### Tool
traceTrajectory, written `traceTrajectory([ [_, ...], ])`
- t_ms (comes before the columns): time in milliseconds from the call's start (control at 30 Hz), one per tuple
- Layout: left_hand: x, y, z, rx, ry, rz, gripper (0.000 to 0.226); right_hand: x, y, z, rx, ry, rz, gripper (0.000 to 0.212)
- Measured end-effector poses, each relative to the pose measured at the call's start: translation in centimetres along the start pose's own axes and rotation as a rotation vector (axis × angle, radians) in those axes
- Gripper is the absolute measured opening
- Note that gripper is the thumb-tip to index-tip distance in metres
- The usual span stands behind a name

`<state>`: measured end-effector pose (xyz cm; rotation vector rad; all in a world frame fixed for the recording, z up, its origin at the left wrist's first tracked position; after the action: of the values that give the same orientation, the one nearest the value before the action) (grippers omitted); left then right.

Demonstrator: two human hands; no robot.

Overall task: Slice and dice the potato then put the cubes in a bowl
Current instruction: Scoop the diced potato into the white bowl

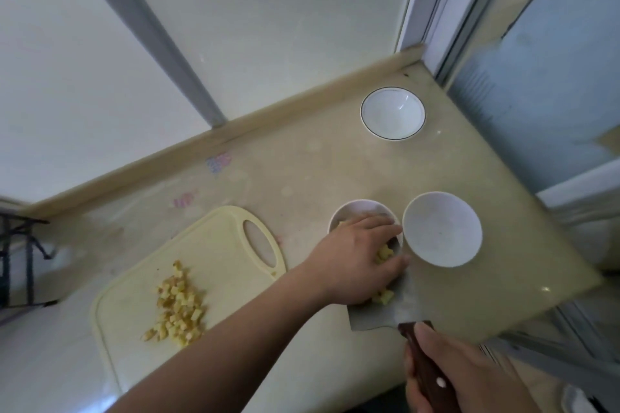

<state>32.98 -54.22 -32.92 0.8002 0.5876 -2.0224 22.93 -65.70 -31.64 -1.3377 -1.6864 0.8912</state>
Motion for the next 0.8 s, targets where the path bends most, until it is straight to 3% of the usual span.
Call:
traceTrajectory([
  [67,0.2,0.2,-0.4,-0.014,-0.041,-0.018,0.058,0.6,-0.7,0.7,0.125,0.005,-0.198,0.035],
  [200,-0.1,0.2,-1.2,-0.029,-0.228,-0.028,0.072,0.1,0.2,-0.1,0.174,-0.082,-0.157,0.041],
  [300,-0.2,0.3,-1.4,0.055,-0.304,-0.081,0.074,0.0,0.0,-0.5,0.182,-0.123,-0.135,0.042],
  [533,1.2,0.5,-1.0,0.305,-0.050,-0.160,0.079,0.1,0.3,-0.7,0.198,-0.205,-0.141,0.047],
  [800,0.4,1.6,-2.3,0.424,0.115,0.004,0.056,-0.7,0.4,-0.6,0.249,-0.212,-0.111,0.047],
])
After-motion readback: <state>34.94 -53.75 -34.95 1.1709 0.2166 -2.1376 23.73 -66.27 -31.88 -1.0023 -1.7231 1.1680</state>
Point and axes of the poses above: each hand's wrist, its own y-axis towards the middle knuckle, its own x-axis out of the palm, z = x × y, the point moved 8 cm from there along y, towards the middle knuckle, and after that the axes turned 14 degrees about x, right-handed, at the moved point
